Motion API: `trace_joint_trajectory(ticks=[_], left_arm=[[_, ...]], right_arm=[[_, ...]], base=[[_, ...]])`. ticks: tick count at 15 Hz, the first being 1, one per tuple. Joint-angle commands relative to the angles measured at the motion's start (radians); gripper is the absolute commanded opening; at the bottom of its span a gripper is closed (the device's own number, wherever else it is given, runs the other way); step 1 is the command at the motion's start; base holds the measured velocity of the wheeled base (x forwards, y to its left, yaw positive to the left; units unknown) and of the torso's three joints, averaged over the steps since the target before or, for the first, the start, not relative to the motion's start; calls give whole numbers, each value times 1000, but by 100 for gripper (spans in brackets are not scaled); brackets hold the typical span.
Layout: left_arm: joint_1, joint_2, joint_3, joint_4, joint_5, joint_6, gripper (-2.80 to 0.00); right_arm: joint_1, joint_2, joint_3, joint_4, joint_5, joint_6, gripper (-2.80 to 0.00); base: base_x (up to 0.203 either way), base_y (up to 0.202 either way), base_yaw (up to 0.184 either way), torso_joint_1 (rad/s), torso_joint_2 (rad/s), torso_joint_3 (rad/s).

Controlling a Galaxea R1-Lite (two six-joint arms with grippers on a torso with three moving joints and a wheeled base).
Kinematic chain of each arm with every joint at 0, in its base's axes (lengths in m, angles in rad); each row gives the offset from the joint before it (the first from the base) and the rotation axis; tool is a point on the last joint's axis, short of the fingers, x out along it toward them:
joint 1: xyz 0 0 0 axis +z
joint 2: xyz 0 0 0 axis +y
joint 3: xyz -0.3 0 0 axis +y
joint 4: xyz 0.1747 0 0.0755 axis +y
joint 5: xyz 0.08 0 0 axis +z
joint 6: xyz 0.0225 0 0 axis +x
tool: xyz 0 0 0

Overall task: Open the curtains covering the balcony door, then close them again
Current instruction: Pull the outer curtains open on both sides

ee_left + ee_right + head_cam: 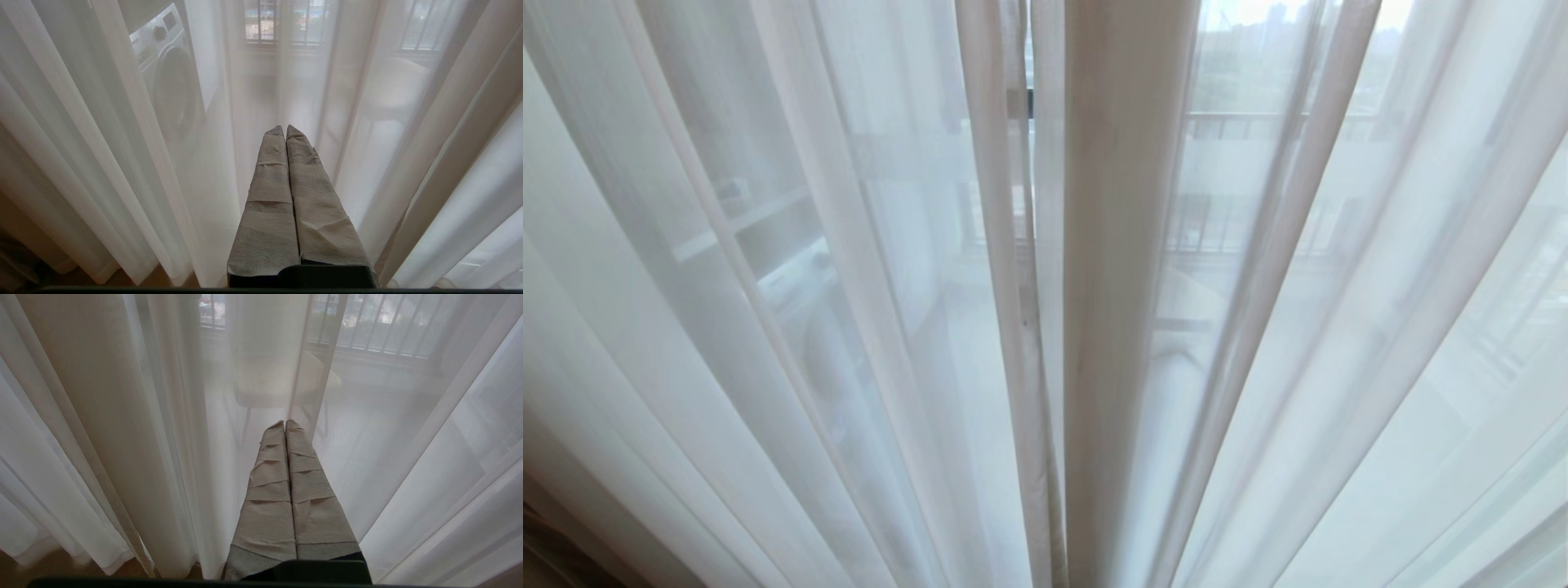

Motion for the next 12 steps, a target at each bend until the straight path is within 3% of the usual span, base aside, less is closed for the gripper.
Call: trace_joint_trajectory(ticks=[1,12], left_arm=[[0,0,0,0,0,0,-280],[0,0,0,0,0,0,-280]], right_arm=[[0,0,-1,0,1,-1,-280],[0,0,1,0,0,-1,-280]], base=[[0,0,0,0,0,0],[0,0,0,0,0,0]])
